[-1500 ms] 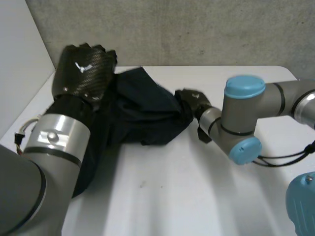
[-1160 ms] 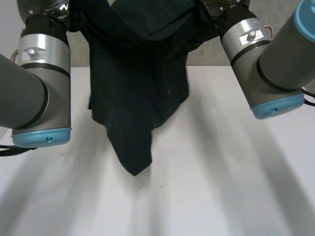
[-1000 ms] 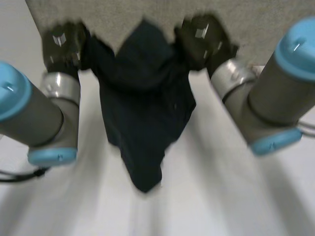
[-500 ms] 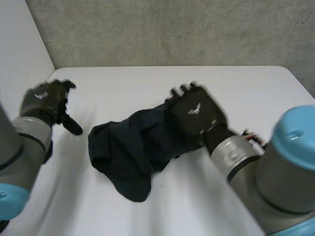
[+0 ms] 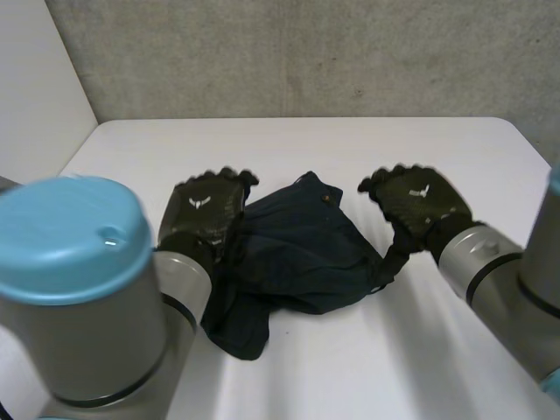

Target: Fold the shorts.

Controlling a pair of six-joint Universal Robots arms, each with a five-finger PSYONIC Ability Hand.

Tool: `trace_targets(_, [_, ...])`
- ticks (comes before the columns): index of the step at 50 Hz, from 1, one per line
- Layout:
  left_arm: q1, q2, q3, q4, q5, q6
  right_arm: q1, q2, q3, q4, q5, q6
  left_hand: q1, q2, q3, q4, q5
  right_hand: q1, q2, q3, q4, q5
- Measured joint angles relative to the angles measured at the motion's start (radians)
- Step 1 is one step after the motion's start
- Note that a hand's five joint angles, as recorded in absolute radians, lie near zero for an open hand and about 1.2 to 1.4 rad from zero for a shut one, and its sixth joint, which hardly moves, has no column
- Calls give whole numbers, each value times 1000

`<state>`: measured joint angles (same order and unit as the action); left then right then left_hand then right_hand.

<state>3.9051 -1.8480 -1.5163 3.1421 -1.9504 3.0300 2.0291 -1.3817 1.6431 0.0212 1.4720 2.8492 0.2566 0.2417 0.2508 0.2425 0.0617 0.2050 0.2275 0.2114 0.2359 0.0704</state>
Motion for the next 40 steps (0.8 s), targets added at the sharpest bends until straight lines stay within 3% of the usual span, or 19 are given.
trace_targets(10, [-12, -112, -9, -1, -162, -48, 10, 178, 13, -50, -35, -11, 0, 0, 0, 0, 0, 0, 0, 0, 0, 0])
trace_targets(17, [5, -151, -11, -2, -195, -48, 12, 289, -10, -100, -47, -13, 10, 13, 9, 10, 11, 0, 0, 1, 0, 0])
trace_targets(19, [17, -166, -12, -3, -196, -47, 12, 326, -25, -136, -47, -16, 85, 89, 79, 89, 98, 73, 98, 96, 75, 76])
trace_targets(22, [26, -180, -13, -4, -194, -43, 12, 354, -42, -180, -48, -23, 358, 347, 324, 336, 337, 509, 578, 581, 558, 538])
trace_targets(23, [27, -182, -13, -5, -193, -42, 12, 357, -45, -186, -49, -24, 454, 440, 428, 421, 419, 509, 578, 581, 558, 538])
trace_targets(24, [29, -184, -12, -5, -191, -40, 12, 362, -53, -202, -50, -30, 682, 662, 649, 641, 627, 710, 872, 872, 852, 808])
trace_targets(26, [31, -182, -10, -5, -188, -35, 11, 359, -62, -215, -53, -39, 842, 848, 826, 839, 819, 760, 941, 940, 929, 878])
trace_targets(28, [33, -166, -4, -6, -185, -24, 9, 344, -73, -221, -57, -54, 850, 930, 925, 941, 887, 763, 949, 954, 949, 891])
trace_targets(31, [39, -128, 7, -8, -177, 10, 7, 304, -89, -216, -65, -85, 850, 935, 935, 956, 887, 763, 949, 954, 949, 891])
trace_targets(35, [60, -17, 44, -24, -130, 175, 4, 183, -137, -168, -77, -172, 850, 938, 936, 957, 887, 763, 949, 954, 949, 891])
trace_targets(40, [75, 132, 107, -56, -14, 508, 2, 4, -287, 0, -81, -272, 850, 940, 936, 957, 887, 763, 949, 955, 950, 891])
